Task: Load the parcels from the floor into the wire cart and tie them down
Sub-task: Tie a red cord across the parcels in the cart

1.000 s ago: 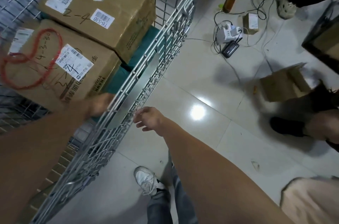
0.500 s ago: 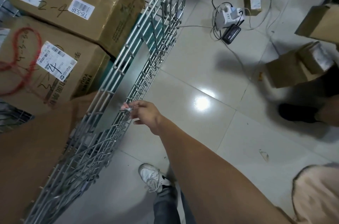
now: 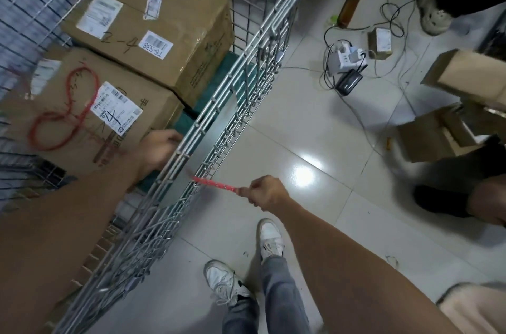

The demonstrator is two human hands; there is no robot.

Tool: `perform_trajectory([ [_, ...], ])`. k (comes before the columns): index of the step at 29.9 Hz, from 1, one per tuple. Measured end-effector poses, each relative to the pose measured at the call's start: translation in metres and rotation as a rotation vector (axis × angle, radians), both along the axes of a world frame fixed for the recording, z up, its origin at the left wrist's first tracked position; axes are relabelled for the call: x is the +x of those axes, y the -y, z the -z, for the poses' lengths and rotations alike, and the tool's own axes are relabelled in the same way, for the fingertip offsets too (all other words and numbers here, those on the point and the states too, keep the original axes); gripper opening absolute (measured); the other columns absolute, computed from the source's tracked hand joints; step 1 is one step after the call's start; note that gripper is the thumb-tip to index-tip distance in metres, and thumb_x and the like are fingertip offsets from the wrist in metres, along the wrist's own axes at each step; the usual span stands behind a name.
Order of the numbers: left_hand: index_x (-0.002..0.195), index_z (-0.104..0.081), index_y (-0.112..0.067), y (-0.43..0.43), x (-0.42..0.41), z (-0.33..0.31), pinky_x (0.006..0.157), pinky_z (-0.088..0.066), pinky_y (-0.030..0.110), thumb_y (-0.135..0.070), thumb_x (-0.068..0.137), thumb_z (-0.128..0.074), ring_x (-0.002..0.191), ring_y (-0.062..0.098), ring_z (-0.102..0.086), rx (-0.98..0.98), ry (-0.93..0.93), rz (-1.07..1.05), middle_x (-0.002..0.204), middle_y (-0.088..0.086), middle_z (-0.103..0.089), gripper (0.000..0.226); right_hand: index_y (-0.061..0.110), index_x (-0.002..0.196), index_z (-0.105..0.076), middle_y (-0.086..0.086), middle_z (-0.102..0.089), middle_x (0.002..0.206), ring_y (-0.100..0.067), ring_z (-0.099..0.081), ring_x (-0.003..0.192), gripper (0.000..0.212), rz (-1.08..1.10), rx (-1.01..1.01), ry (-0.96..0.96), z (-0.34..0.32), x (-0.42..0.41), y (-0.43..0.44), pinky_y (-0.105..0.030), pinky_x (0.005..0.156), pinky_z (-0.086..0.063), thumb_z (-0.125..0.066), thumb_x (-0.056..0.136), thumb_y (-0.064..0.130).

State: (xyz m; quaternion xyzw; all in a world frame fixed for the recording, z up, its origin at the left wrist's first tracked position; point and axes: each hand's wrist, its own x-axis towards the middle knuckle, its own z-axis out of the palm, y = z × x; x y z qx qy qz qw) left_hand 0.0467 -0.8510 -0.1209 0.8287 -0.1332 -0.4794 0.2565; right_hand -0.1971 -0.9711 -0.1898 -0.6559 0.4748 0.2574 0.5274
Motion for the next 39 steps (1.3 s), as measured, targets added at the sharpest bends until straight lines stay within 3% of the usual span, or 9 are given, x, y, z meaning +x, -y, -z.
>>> perform_trajectory([
  [4,0.092,-0.073,-0.014,0.005,-0.001,-0.04,0.061,-0.049,0.028,-0.008,0.099,-0.062,0.075,0.022,-0.071,-0.081,0.051,-0.102,0.091,0.011,-0.076,0.014,0.02,0.079,-0.065,-0.002,-0.074,0.092,-0.021,-0.072,0.089,0.043,-0.194,-0.172,-0.269,-0.028,-0.047,0.035,-0.028,0.074,-0.053,-0.077,0.077,0.061],
  [10,0.089,-0.07,-0.022,0.049,-0.014,-0.093,0.073,-0.05,0.033,-0.014,0.096,-0.066,0.079,0.017,-0.062,-0.329,0.392,-0.239,0.087,0.0,-0.07,0.01,0.022,0.075,-0.046,0.004,-0.054,0.085,-0.022,-0.058,0.084,0.035,-0.096,-0.389,-0.388,-0.099,-0.081,0.091,-0.027,0.073,-0.044,-0.069,0.089,0.044],
  [14,0.095,-0.074,-0.016,0.093,-0.058,-0.126,0.068,-0.048,0.032,-0.025,0.094,-0.058,0.084,0.023,-0.063,-0.441,0.795,0.481,0.088,-0.004,-0.063,0.019,0.02,0.075,-0.053,0.004,-0.06,0.08,-0.021,-0.063,0.079,0.03,-0.084,-0.37,-0.385,-0.135,-0.086,0.121,-0.027,0.068,-0.048,-0.07,0.085,0.044],
  [19,0.128,-0.062,-0.016,0.13,-0.139,-0.114,0.087,-0.049,0.04,-0.04,0.096,-0.061,0.114,0.031,-0.063,0.063,0.559,1.321,0.124,0.004,-0.06,0.04,0.008,0.078,-0.075,-0.001,-0.072,0.068,-0.015,-0.062,0.059,0.018,-0.035,-0.087,-0.199,-0.178,-0.092,0.156,-0.025,0.06,-0.05,-0.071,0.081,0.025],
  [25,0.128,-0.066,-0.018,0.154,-0.202,-0.102,0.099,-0.051,0.042,-0.041,0.106,-0.052,0.118,0.037,-0.064,0.241,0.371,1.227,0.128,0.016,-0.066,0.035,0.01,0.087,-0.076,0.0,-0.072,0.076,-0.011,-0.065,0.067,0.015,-0.171,0.053,-0.166,-0.231,-0.116,0.214,-0.023,0.064,-0.049,-0.073,0.086,0.024],
  [30,0.134,-0.063,-0.013,0.2,-0.219,-0.15,0.102,-0.047,0.041,-0.039,0.109,-0.047,0.126,0.037,-0.06,0.151,0.433,1.196,0.134,0.019,-0.063,0.04,0.016,0.135,-0.057,-0.003,-0.059,0.13,-0.023,-0.056,0.116,0.075,-0.755,-0.611,-0.352,-0.245,-0.135,0.235,-0.038,0.099,-0.045,-0.078,0.077,0.058],
  [34,0.129,-0.065,-0.011,0.229,-0.243,-0.193,0.097,-0.048,0.039,-0.036,0.109,-0.049,0.121,0.037,-0.062,0.071,0.486,1.232,0.131,0.018,-0.063,0.036,0.018,0.161,-0.018,-0.006,-0.015,0.169,-0.027,-0.019,0.155,0.112,-0.789,-0.807,-0.066,-0.253,-0.132,0.211,-0.043,0.128,-0.009,-0.078,0.076,0.061],
  [36,0.131,-0.066,-0.014,0.239,-0.252,-0.206,0.095,-0.048,0.037,-0.026,0.107,-0.054,0.122,0.035,-0.062,0.049,0.509,1.22,0.134,0.013,-0.064,0.029,0.022,0.161,-0.023,-0.003,-0.012,0.171,-0.024,-0.011,0.157,0.101,-0.82,-0.781,-0.004,-0.254,-0.126,0.2,-0.042,0.128,-0.004,-0.075,0.081,0.056],
  [39,0.125,-0.069,-0.013,0.246,-0.252,-0.221,0.084,-0.047,0.035,-0.019,0.101,-0.058,0.115,0.035,-0.064,0.041,0.539,1.172,0.129,0.015,-0.065,0.028,0.023,0.124,-0.066,-0.003,-0.071,0.127,-0.019,-0.06,0.122,0.044,-0.6,-0.559,-0.015,-0.264,-0.127,0.199,-0.031,0.099,-0.043,-0.07,0.087,0.045],
])
